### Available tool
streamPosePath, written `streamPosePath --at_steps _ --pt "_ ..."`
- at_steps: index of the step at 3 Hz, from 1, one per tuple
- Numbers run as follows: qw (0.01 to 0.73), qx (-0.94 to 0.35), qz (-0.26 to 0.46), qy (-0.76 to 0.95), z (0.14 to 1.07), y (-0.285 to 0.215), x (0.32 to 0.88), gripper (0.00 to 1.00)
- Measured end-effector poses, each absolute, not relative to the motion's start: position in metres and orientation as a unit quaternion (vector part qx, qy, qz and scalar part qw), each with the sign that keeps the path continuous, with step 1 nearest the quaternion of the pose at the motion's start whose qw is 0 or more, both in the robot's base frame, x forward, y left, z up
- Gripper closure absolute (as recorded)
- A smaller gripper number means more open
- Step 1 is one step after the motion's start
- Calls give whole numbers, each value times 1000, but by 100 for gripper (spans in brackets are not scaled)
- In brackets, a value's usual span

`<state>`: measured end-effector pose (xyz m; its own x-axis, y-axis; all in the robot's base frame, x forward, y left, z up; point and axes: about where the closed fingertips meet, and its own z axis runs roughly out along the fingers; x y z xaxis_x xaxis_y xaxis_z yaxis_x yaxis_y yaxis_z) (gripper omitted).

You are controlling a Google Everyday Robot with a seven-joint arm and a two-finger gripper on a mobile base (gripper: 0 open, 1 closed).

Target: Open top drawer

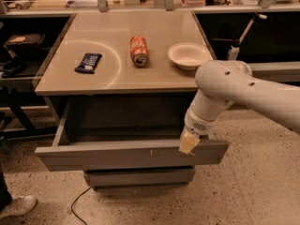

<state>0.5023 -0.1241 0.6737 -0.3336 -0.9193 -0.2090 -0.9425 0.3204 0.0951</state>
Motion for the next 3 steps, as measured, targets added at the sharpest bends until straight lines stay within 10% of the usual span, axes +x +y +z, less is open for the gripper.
streamPosePath --at_steps 3 --pt "41 -569 103 815 669 -130 481 100"
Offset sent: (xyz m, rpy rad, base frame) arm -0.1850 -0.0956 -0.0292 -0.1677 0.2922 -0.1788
